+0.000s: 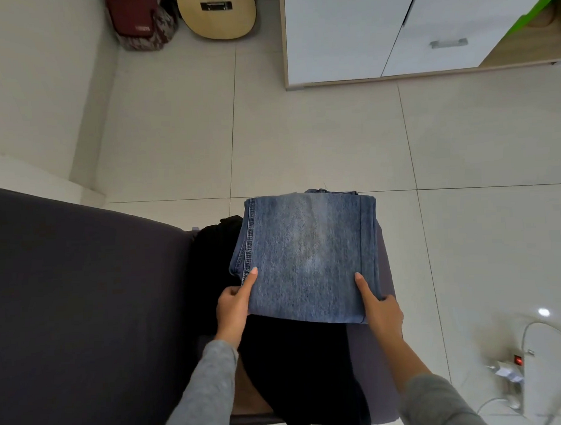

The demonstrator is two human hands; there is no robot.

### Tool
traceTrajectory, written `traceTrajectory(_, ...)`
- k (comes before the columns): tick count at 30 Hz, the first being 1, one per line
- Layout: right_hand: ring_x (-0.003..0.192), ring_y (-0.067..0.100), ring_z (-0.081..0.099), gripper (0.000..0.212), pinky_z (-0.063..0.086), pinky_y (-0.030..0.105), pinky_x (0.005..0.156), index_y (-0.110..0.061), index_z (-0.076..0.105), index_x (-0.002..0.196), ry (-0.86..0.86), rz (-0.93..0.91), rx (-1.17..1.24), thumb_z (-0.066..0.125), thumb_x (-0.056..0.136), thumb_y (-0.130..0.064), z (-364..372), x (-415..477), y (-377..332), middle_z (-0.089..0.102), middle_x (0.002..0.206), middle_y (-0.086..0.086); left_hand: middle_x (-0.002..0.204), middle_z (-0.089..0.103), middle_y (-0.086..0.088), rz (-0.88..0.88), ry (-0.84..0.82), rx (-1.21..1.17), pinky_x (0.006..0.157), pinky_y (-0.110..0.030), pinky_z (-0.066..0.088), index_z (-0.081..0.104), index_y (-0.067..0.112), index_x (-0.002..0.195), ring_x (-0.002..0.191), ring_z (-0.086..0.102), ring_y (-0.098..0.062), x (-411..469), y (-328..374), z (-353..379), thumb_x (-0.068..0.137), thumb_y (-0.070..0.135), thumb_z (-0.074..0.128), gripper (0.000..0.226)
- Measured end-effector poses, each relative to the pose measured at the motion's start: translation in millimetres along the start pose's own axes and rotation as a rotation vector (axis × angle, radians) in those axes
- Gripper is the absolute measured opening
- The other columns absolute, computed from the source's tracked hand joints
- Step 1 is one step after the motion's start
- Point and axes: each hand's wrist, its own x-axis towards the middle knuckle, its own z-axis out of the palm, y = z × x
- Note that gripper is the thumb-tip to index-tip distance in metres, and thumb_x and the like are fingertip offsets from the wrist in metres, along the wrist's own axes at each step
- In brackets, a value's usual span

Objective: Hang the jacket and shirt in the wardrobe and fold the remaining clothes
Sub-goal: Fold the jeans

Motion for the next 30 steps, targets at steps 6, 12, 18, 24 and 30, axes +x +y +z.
traceTrajectory(6, 0.093, 0.025, 0.05, 0.077, 0.041, 0.033, 0.082, -0.002, 0.05, 0.121, -0.123, -0.02, 0.051, 0.065, 0.074, -0.061, -2, 23, -36, 0.053, 0.106, 0.007, 0.099, 0.073, -0.009, -0.127, -0.208, -0.135, 0.085, -0.04, 0.055, 0.069, 0.008, 0.106, 0.091, 0.069, -0.026, 14, 44, 4, 0.066, 0.038, 0.082, 0.052)
traceTrajectory(12, 0.095, 0.026, 0.059, 0.083, 0.047, 0.039, 0.085, -0.003, 0.051, 0.121, -0.399, 0.13, 0.152, 0.079, 0.06, -0.053, -13, 36, -57, 0.061, 0.114, 0.009, 0.107, 0.069, -0.017, -0.242, -0.404, -0.169, 0.089, -0.047, 0.052, 0.065, 0.01, 0.113, 0.098, 0.066, -0.034, 7, 68, 6, 0.073, 0.029, 0.077, 0.046)
traceTrajectory(18, 0.094, 0.028, 0.062, 0.062, 0.051, 0.039, 0.075, -0.003, 0.054, 0.118, -0.516, 0.19, 0.221, 0.08, 0.069, -0.03, -21, 36, -68, 0.064, 0.106, 0.01, 0.11, 0.067, -0.021, -0.244, -0.413, -0.107, 0.088, -0.048, 0.052, 0.058, 0.004, 0.12, 0.098, 0.065, -0.036, 7, 91, 10, 0.079, 0.01, 0.072, 0.044)
traceTrajectory(24, 0.091, 0.025, 0.058, 0.051, 0.046, 0.037, 0.08, -0.005, 0.052, 0.118, -0.361, 0.004, 0.256, 0.077, 0.075, -0.019, -24, 19, -72, 0.06, 0.105, 0.006, 0.103, 0.066, -0.014, -0.109, -0.359, -0.174, 0.078, -0.04, 0.053, 0.055, 0.01, 0.116, 0.092, 0.064, -0.03, -10, 88, 15, 0.08, -0.001, 0.067, 0.039)
traceTrajectory(30, 0.095, 0.026, 0.055, 0.056, 0.046, 0.036, 0.083, -0.003, 0.052, 0.125, -0.279, -0.167, 0.293, 0.076, 0.076, -0.016, -48, -16, -88, 0.059, 0.116, 0.01, 0.113, 0.066, -0.016, 0.016, -0.376, -0.246, 0.078, -0.039, 0.054, 0.055, 0.005, 0.124, 0.099, 0.064, -0.031, -46, 99, 6, 0.078, -0.001, 0.07, 0.05)
